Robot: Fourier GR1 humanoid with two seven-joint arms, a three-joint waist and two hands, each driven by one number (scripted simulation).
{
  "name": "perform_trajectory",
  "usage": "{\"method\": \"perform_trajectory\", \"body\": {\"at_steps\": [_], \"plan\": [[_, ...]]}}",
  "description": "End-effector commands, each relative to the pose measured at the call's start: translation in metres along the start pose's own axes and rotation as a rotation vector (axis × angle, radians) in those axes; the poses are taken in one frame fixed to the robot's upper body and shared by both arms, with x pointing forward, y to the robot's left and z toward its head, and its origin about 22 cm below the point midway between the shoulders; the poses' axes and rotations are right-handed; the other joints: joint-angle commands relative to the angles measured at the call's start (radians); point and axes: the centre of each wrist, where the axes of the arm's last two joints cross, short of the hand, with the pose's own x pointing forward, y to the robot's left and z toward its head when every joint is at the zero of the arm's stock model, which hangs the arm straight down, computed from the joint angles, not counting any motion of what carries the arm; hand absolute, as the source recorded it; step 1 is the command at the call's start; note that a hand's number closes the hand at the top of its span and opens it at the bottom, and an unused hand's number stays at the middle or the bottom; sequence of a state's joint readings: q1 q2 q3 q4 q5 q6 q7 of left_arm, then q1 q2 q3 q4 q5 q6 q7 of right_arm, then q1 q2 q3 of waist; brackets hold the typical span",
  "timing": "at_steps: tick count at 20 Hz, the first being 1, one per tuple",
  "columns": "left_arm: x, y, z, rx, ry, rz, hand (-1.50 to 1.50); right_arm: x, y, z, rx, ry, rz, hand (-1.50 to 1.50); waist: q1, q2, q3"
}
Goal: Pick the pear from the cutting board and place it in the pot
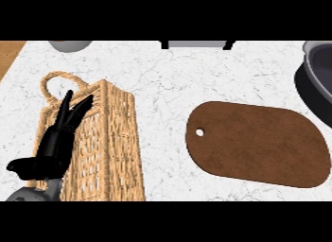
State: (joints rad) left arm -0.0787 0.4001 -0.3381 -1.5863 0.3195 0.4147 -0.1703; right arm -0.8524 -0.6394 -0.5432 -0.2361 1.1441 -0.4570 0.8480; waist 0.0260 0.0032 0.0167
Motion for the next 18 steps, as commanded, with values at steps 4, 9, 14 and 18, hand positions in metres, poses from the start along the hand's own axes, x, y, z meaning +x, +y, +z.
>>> {"method": "perform_trajectory", "body": {"at_steps": [4, 9, 14, 18], "plan": [[-0.009, -0.013, 0.011, 0.012, 0.027, 0.055, 0.0, 0.003, -0.016, -0.004, -0.15, -0.11, -0.395, -1.5, -0.005, 0.007, -0.012], [-0.006, -0.007, 0.004, 0.024, 0.036, 0.039, 0.0, 0.005, -0.025, 0.0, -0.284, -0.123, -0.709, -1.5, -0.021, 0.005, -0.012], [-0.007, -0.002, 0.01, 0.04, 0.029, 0.048, 0.0, -0.039, -0.021, -0.026, -0.321, -0.086, -0.823, -1.5, -0.028, -0.001, -0.013], [-0.008, -0.013, 0.019, 0.032, 0.025, 0.045, 0.0, -0.051, -0.012, -0.021, -0.345, -0.105, -0.876, -1.5, -0.029, -0.005, -0.016]]}}
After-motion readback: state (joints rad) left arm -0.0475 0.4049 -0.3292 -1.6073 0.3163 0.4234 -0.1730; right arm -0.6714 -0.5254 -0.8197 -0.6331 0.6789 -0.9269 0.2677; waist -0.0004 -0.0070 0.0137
